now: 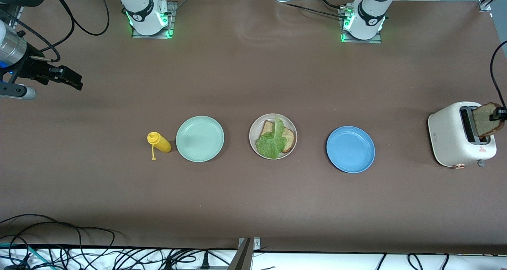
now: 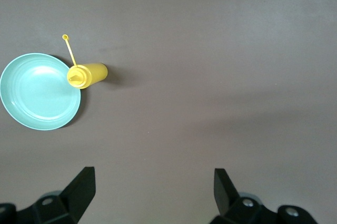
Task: Make sandwich on beige plate with both arms
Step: 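Grasp the bread slice in the white toaster with the left gripper, then lift the bread slice out of the toaster toward the beige plate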
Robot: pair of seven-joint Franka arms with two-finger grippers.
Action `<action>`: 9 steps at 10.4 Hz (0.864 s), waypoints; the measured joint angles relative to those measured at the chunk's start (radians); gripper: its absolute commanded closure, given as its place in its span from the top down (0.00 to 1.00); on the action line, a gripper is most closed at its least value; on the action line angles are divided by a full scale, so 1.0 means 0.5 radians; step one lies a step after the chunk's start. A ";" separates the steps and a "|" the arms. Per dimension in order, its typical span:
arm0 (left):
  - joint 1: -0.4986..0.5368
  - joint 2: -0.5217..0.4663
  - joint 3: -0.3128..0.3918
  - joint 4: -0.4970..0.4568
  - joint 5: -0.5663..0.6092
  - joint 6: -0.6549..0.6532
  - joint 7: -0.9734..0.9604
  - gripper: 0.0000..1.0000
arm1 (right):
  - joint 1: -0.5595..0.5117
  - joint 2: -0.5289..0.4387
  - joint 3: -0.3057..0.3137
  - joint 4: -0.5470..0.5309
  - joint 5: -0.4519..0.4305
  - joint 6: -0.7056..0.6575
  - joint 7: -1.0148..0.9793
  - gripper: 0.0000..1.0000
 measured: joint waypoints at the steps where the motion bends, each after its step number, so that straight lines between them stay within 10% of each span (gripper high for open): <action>1: -0.014 -0.014 -0.006 0.112 0.000 -0.158 0.000 0.00 | 0.001 0.000 0.003 0.009 0.000 -0.001 0.000 1.00; 9: -0.646 -0.078 -0.189 0.425 -0.276 -0.808 -0.034 0.00 | 0.024 0.009 0.089 0.019 0.064 0.003 0.000 1.00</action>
